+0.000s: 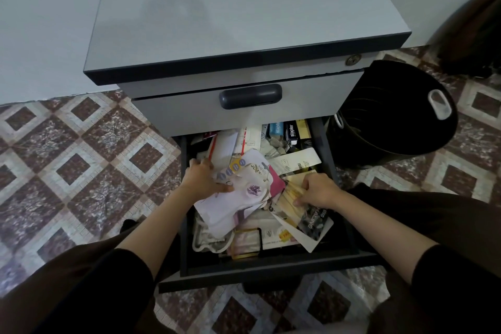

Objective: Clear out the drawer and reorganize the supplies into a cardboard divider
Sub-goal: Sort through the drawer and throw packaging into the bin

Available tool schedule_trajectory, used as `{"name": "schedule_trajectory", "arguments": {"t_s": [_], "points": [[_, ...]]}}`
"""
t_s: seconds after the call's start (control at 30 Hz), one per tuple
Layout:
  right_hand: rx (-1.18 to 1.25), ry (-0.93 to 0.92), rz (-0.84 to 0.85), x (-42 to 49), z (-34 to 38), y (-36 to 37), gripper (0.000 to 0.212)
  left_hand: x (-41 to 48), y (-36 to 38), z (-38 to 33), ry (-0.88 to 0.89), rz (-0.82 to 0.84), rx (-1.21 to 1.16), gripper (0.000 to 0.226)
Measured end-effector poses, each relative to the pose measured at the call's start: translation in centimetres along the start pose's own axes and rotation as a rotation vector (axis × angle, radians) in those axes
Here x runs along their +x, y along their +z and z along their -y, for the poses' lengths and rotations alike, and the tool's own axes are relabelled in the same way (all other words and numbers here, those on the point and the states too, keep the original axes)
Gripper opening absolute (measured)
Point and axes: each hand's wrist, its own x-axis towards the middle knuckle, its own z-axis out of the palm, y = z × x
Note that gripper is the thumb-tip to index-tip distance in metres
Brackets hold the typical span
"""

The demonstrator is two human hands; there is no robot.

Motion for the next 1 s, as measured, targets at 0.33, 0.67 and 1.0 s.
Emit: {"name": "schedule_trajectory", "arguments": {"t_s": [0.33, 0.67, 1.0], "points": [[0.049, -0.008, -0.002, -0.3, -0.5, 0.2, 0.048, -0.4, 1.0, -1.6, -0.193, 0.006, -0.279, 0.106], [0.056, -0.023, 0.025, 0.3, -0.6, 0.2, 0.037, 0.6, 1.5, -1.6, -0.216, -0.303, -0.398, 0.086], [0.03, -0.007, 0.063, -0.2, 0.0, -0.5, 0.032, -0.4, -0.4, -1.0, -0.204, -0.131, -0.752, 0.016]]}}
